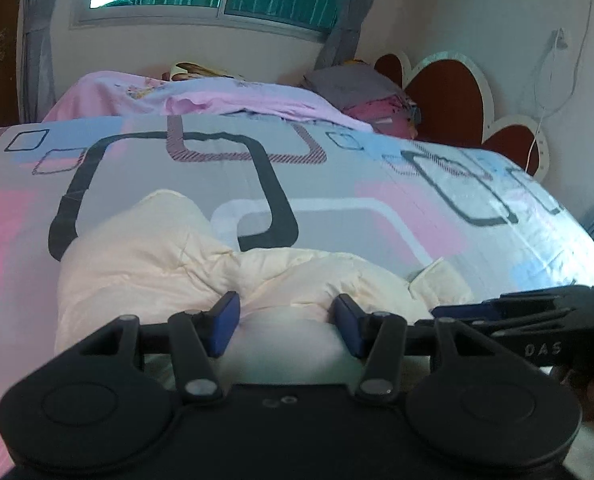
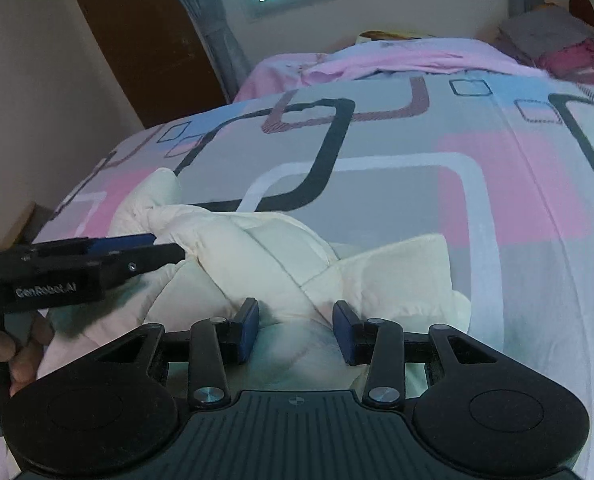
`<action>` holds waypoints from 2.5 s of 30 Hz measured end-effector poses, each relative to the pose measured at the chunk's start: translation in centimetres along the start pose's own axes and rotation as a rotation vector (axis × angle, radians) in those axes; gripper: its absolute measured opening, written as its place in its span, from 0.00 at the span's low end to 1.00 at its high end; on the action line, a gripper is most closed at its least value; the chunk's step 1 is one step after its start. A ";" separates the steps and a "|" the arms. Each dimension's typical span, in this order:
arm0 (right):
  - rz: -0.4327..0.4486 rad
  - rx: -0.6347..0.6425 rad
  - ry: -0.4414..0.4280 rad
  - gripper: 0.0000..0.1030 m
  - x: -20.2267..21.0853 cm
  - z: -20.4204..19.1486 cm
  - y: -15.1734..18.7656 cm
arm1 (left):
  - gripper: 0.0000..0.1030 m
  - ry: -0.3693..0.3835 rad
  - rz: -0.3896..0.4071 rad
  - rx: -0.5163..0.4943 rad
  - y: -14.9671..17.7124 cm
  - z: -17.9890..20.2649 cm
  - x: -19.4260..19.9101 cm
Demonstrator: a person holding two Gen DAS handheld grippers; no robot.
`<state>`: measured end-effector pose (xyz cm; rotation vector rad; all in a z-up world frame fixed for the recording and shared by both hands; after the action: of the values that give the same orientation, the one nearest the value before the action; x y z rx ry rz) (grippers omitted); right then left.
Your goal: Fold large clothes
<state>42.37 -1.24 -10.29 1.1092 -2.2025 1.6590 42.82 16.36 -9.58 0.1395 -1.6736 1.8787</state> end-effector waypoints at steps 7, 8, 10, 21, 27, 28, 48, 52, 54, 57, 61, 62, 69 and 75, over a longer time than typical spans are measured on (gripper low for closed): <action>0.024 0.027 0.025 0.40 4.1 -1.6 -2.3 | 0.51 0.023 0.031 0.000 -1.0 0.6 2.6; 0.040 0.043 0.002 0.40 5.2 -2.1 -2.4 | 0.51 0.038 0.053 -0.011 -0.9 0.9 3.9; 0.057 0.077 -0.043 0.40 7.3 -3.5 -2.1 | 0.51 0.046 0.078 -0.039 -0.4 1.9 6.5; -0.071 0.198 -0.041 0.40 6.9 -5.2 3.5 | 0.51 -0.030 0.047 -0.094 4.0 4.1 9.5; -0.049 0.200 -0.027 0.40 8.7 -5.2 3.1 | 0.51 -0.073 0.044 -0.111 3.9 4.8 10.0; -0.040 0.196 -0.033 0.40 9.2 -5.2 3.0 | 0.51 -0.078 0.046 -0.114 3.9 5.0 10.3; -0.051 0.319 -0.130 0.39 13.0 -8.2 9.7 | 0.53 -0.239 0.051 -0.068 10.9 6.8 18.1; -0.046 0.332 -0.114 0.40 12.3 -8.0 10.4 | 0.53 -0.252 0.042 -0.075 11.0 6.7 17.6; -0.044 0.332 -0.110 0.40 12.1 -7.9 10.6 | 0.54 -0.261 0.034 -0.098 11.2 6.9 17.4; -0.035 0.289 -0.056 0.40 13.5 -7.4 9.8 | 0.53 -0.301 0.015 -0.115 11.1 7.4 17.9; 0.033 0.245 0.013 0.40 18.0 -6.0 9.3 | 0.51 -0.350 0.049 -0.092 11.2 8.7 21.0; 0.044 0.238 0.014 0.40 19.0 -5.8 9.3 | 0.51 -0.349 0.062 -0.081 11.2 9.2 21.8; 0.128 0.201 -0.009 0.40 25.5 -7.1 9.3 | 0.79 -0.334 0.150 -0.015 10.6 14.7 26.2; 0.190 0.164 0.092 1.00 29.3 -7.3 10.6 | 1.00 -0.444 0.220 -0.036 11.0 19.2 29.3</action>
<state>12.62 -6.98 0.13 0.8615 -2.2057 1.9576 7.69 9.15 -1.89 0.3965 -2.0875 2.0882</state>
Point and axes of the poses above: each gripper's, at about its wrist camera, not at the fingertips, and x roughly against the way its jaws point, z to its right, y to its underside, the point moved 2 cm from there along -x, roughly the way its jaws point, and after that the axes turned 13 degrees about z, right-handed, at the moved point
